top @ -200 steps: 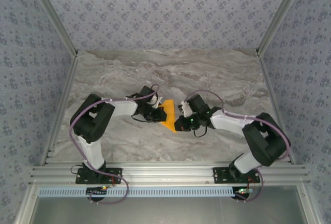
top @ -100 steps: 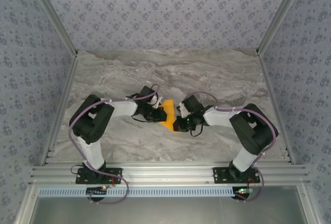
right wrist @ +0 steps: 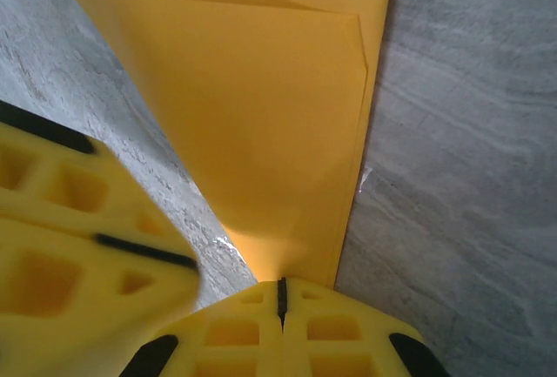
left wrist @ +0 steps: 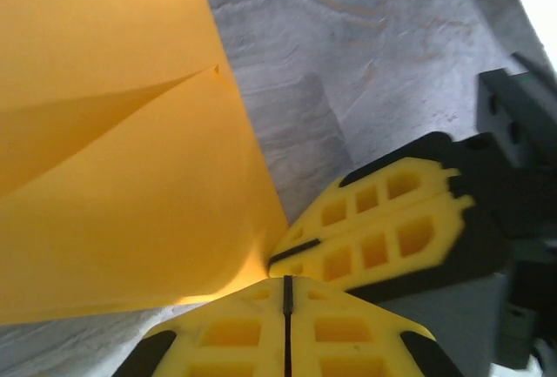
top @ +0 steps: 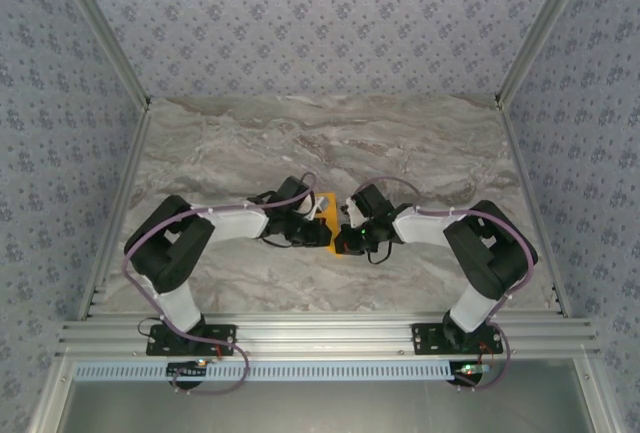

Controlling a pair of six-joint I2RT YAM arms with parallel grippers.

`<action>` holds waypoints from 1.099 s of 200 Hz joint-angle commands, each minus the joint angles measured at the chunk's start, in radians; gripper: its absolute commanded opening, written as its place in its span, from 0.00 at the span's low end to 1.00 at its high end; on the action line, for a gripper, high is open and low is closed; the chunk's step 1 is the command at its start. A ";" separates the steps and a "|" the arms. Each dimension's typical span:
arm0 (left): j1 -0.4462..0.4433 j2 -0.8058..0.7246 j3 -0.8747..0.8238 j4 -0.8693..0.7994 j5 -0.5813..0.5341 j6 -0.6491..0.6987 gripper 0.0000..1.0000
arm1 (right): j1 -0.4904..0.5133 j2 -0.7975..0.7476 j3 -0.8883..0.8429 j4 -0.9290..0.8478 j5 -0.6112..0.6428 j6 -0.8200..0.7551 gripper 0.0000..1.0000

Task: Fold a paper plane with a square sheet of paper (fold left side to right side)
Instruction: Third fold the triangle at the center of the table.

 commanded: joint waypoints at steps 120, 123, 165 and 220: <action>0.042 0.077 0.033 -0.051 -0.141 0.027 0.04 | 0.029 0.101 -0.001 -0.193 0.188 -0.047 0.00; 0.048 0.077 0.033 -0.053 -0.142 0.030 0.04 | 0.031 0.102 -0.002 -0.194 0.189 -0.046 0.00; 0.128 0.076 0.032 -0.078 -0.163 0.079 0.04 | 0.034 0.111 -0.004 -0.200 0.194 -0.047 0.00; 0.230 0.080 0.017 -0.105 -0.174 0.138 0.04 | 0.035 0.115 -0.006 -0.213 0.198 -0.053 0.00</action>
